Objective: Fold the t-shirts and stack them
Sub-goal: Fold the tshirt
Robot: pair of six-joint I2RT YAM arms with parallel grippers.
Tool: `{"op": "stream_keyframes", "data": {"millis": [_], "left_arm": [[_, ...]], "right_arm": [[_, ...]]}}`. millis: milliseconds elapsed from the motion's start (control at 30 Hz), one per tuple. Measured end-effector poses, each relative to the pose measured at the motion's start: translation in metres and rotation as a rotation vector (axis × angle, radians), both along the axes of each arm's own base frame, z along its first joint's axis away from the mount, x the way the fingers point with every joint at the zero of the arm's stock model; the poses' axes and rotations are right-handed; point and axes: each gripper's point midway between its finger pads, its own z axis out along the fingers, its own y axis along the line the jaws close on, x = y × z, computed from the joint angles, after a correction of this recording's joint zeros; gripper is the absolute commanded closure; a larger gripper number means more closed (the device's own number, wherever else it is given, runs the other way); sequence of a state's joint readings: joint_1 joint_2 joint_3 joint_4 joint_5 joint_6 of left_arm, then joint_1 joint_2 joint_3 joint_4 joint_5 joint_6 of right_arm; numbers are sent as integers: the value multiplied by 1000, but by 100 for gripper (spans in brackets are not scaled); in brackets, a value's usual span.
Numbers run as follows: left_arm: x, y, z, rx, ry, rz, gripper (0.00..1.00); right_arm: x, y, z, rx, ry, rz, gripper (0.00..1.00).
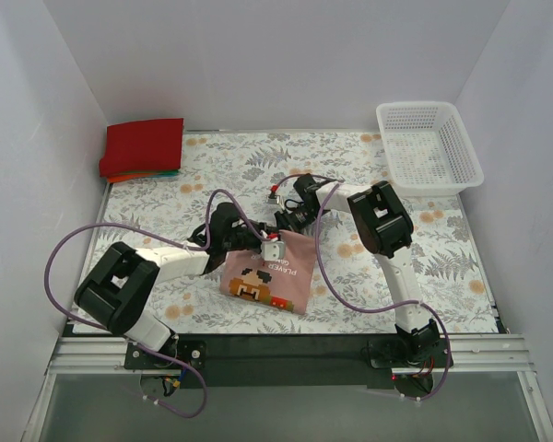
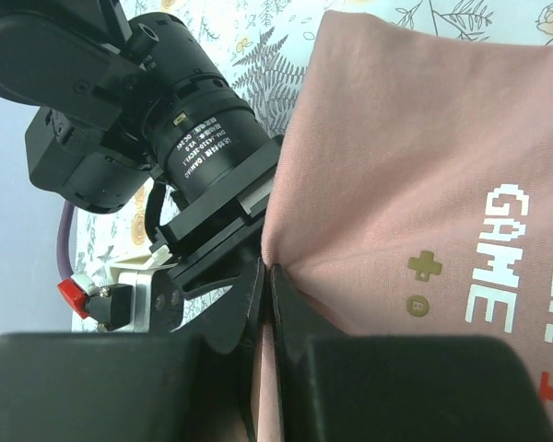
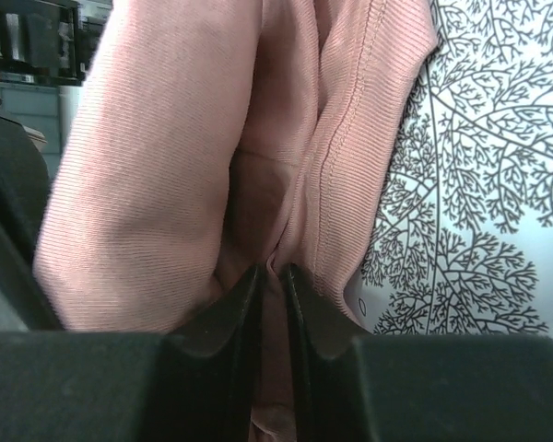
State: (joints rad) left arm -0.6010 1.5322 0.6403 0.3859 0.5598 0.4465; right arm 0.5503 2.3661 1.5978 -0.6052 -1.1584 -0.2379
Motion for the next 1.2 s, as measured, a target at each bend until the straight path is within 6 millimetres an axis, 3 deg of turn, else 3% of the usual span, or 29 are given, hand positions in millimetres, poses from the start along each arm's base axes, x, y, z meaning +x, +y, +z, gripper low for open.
{"op": "stream_keyframes", "data": {"millis": [300,400,433,500,567,600,733,867,1033,1133,1200], "left_arm": [[-4,7,-7,15,-21,2,100],[-7,10,-8,25,-20,4,100],[-9,12,-10,35,-15,6,100],[-12,15,-13,49,-6,5,99],[-13,17,-16,62,3,9,91],[-13,18,-17,66,5,12,80],[-7,23,-18,72,77,76,66],[20,28,22,-10,167,172,62],[36,55,86,-173,264,297,59],[38,70,95,-238,388,375,59],[39,76,87,-263,512,435,60]], "right_arm": [[10,-2,5,-125,-141,-12,64],[26,-4,8,-185,-232,-32,57],[33,-4,9,-204,-265,-40,50],[44,-5,12,-232,-318,-50,45],[55,-7,14,-267,-378,-60,39],[61,-8,16,-281,-409,-65,38],[89,-17,28,-325,-514,-99,27],[118,-41,52,-341,-579,-166,18],[151,-86,93,-340,-645,-285,17],[158,-108,112,-331,-665,-341,23],[148,-114,117,-328,-656,-346,26]]}}
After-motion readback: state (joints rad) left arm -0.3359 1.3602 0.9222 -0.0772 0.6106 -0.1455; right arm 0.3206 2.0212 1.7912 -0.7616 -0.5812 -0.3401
